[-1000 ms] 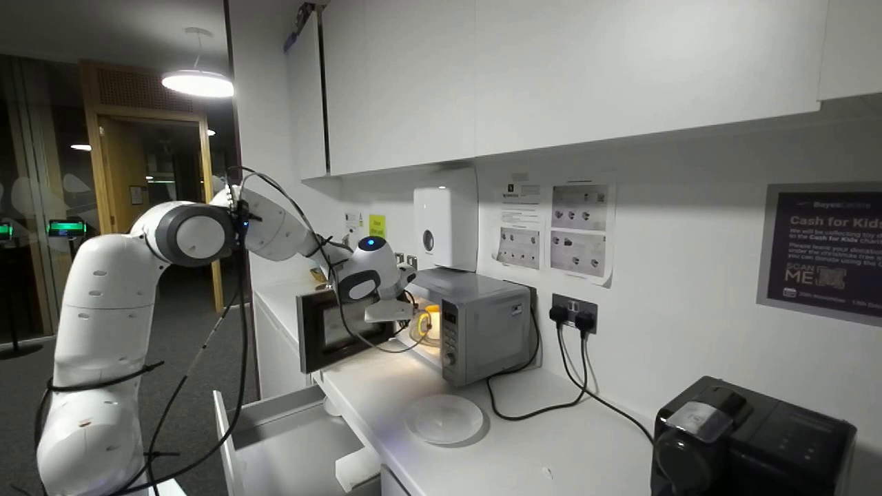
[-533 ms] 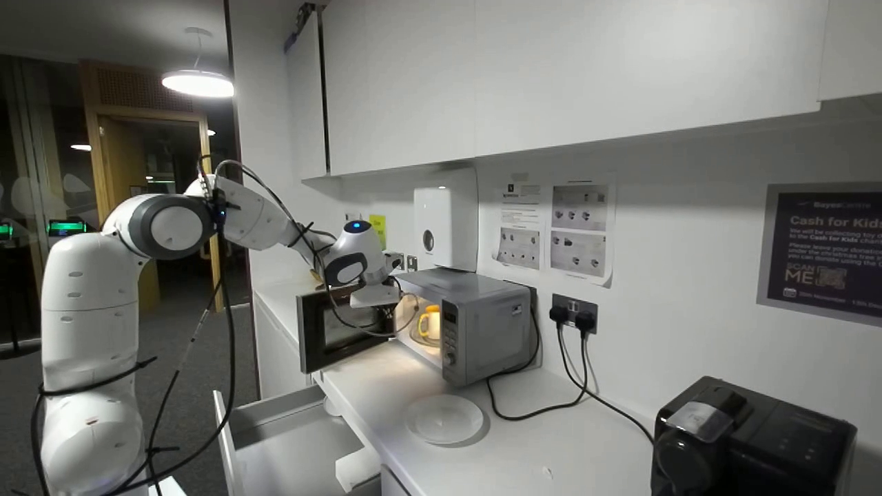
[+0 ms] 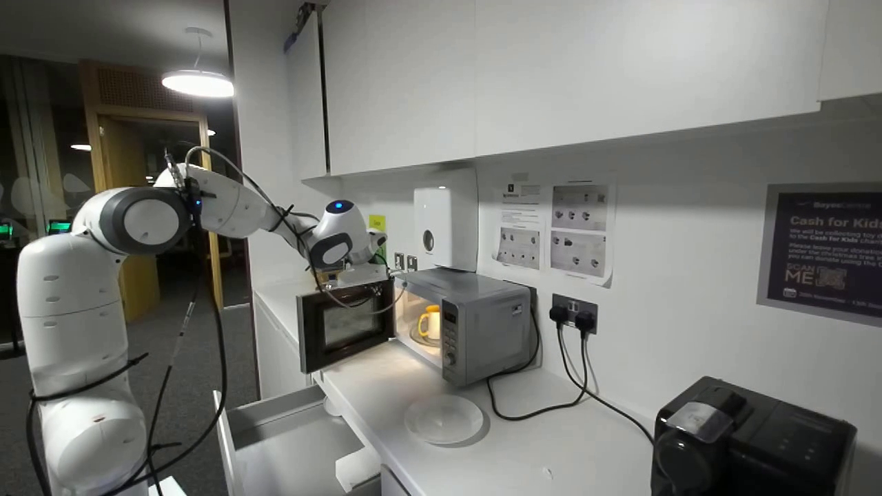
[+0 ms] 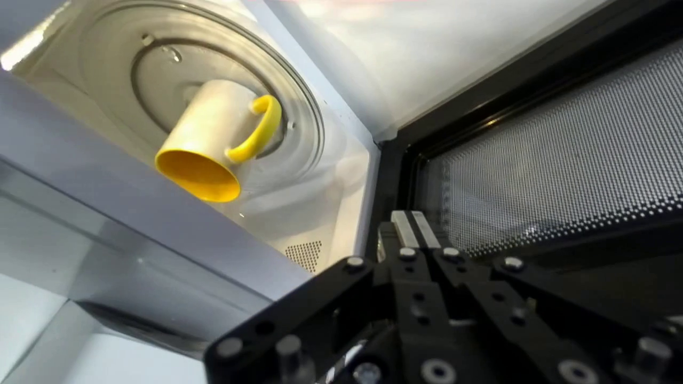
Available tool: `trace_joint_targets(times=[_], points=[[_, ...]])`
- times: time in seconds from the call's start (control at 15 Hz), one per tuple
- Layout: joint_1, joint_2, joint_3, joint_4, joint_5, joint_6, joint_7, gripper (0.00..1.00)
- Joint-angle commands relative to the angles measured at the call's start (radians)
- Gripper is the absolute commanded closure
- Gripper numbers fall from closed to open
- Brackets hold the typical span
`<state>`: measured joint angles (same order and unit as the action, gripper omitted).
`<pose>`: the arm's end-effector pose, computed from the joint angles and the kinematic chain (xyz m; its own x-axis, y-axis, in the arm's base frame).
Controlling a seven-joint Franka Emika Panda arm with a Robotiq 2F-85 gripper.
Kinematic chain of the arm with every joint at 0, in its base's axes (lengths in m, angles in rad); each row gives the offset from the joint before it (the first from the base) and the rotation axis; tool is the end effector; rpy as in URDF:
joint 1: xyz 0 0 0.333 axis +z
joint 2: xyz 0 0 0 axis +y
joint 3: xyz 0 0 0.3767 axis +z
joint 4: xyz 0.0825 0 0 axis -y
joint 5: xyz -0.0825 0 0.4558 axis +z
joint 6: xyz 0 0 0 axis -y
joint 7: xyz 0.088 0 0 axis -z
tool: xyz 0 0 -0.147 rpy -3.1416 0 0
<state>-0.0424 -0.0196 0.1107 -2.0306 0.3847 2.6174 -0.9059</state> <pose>0.6771 0.0457 0.5208 0.5786 0.5711 0.5823 0.5820 -0.7893 0.1957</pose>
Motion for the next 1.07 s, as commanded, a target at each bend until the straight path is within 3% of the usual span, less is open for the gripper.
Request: trace_joint_targets(times=[0.0, 0.47, 1.0], points=[[0.054, -0.067, -0.028, -0.019, 0.067, -0.024, -0.057, 1.0], [0.142, -0.105, -0.034, -0.013, 0.217, -0.063, -0.201, 1.0], [0.187, -0.143, -0.038, 0.0, 0.318, -0.273, -0.354, 1.0]])
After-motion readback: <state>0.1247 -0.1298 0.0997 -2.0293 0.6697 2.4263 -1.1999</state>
